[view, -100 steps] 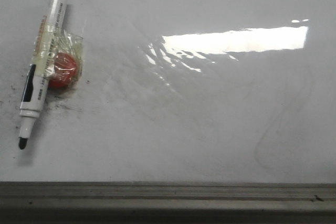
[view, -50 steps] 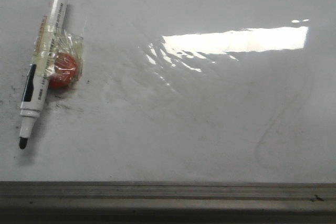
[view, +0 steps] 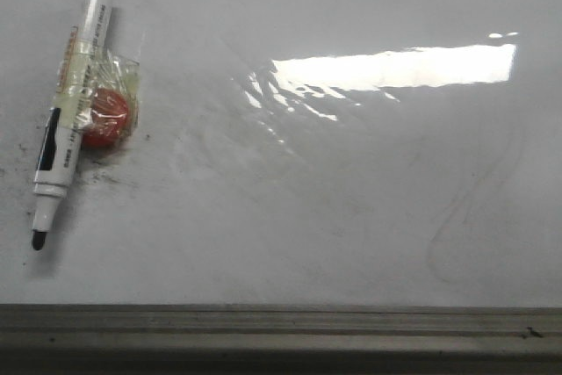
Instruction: Write number 8 on whiteboard
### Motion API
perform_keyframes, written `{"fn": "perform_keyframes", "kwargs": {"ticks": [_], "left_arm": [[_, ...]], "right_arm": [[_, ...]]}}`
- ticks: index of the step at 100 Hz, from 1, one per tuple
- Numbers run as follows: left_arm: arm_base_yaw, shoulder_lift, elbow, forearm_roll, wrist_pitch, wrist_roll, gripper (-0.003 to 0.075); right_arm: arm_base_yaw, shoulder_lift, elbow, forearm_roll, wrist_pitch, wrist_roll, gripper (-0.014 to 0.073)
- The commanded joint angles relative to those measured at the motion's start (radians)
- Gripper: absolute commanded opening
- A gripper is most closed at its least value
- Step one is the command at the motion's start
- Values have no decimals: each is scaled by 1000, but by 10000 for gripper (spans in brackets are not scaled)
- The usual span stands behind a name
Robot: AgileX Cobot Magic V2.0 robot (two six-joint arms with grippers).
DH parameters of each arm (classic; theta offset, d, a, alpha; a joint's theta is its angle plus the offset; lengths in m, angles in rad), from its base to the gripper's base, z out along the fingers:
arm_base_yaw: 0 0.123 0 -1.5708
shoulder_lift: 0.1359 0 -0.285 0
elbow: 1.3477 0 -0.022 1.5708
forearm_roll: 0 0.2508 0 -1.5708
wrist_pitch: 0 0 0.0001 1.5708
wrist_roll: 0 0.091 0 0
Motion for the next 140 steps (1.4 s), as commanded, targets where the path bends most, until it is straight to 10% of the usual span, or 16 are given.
{"fn": "perform_keyframes", "kwargs": {"ticks": [1,97,140], "left_arm": [[-32,56,-34,-74,-117,2,314],[-138,250,-34,-254,-211,139,318],[-207,411,-34,-347,-280,141,473]], "right_arm": [[3,21,-36,1,-78,-11,295],[3,177,-36,4,-192,-11,295],[3,179,-36,4,-199,-11,295]]}}
